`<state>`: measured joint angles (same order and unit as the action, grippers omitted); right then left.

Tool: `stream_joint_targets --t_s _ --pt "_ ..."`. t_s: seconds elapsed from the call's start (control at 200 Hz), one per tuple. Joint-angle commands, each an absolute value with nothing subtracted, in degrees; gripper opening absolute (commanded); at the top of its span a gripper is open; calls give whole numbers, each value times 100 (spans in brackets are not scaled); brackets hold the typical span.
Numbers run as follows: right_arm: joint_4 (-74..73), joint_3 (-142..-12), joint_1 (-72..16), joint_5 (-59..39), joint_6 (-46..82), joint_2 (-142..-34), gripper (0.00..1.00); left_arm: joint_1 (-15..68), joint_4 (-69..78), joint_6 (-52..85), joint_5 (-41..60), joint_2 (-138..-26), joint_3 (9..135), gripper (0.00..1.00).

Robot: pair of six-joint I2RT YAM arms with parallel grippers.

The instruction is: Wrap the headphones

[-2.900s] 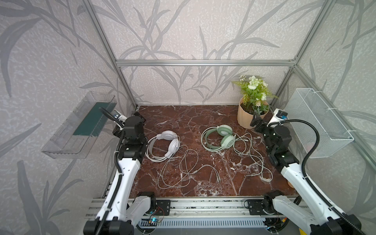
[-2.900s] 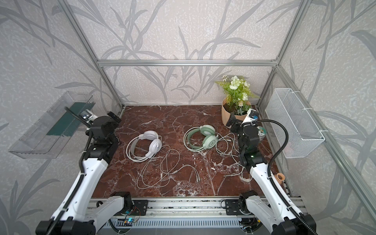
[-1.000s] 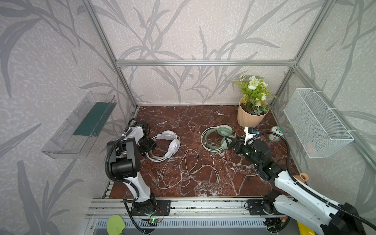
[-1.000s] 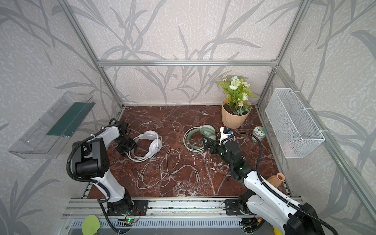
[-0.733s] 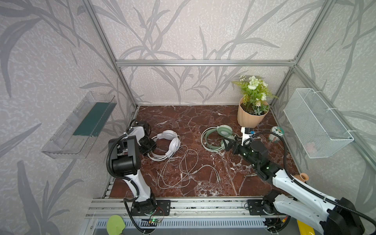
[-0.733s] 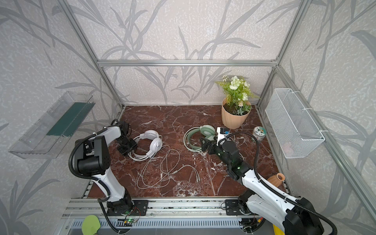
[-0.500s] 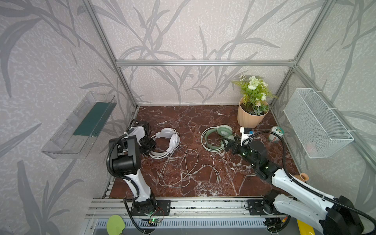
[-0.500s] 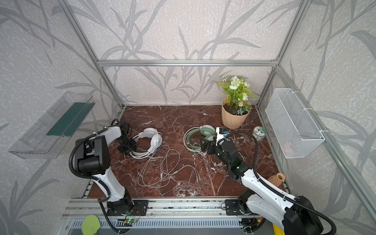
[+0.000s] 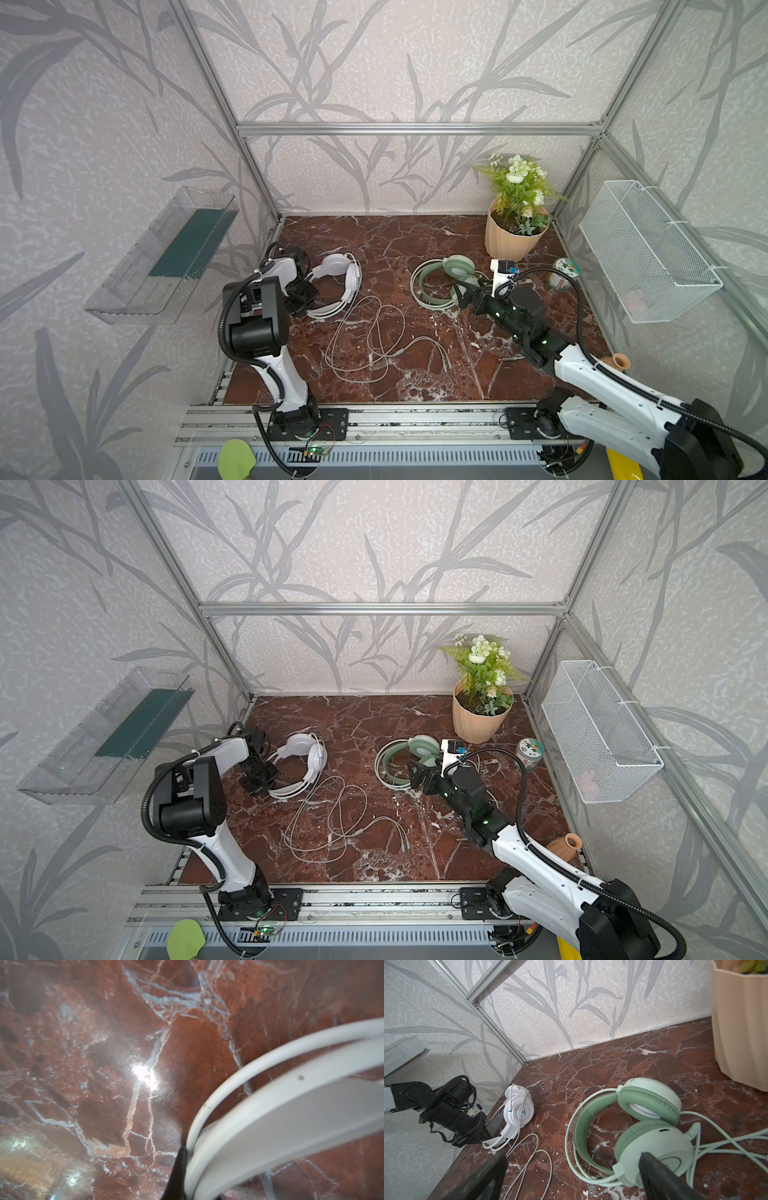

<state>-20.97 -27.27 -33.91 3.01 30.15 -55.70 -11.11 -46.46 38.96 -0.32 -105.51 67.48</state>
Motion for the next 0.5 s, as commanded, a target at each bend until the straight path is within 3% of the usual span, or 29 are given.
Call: stream_joint_targets --t_s 0.0,0.495 --pt "-2294 -2766 -3421 353 2949 -5616 99 -1077 -5002 3867 -269 -10132 6886 0" --pt "-2143 -3317 -4201 -728 2144 -5326 99 -1047 -5840 3940 1667 -7035 7480 0"
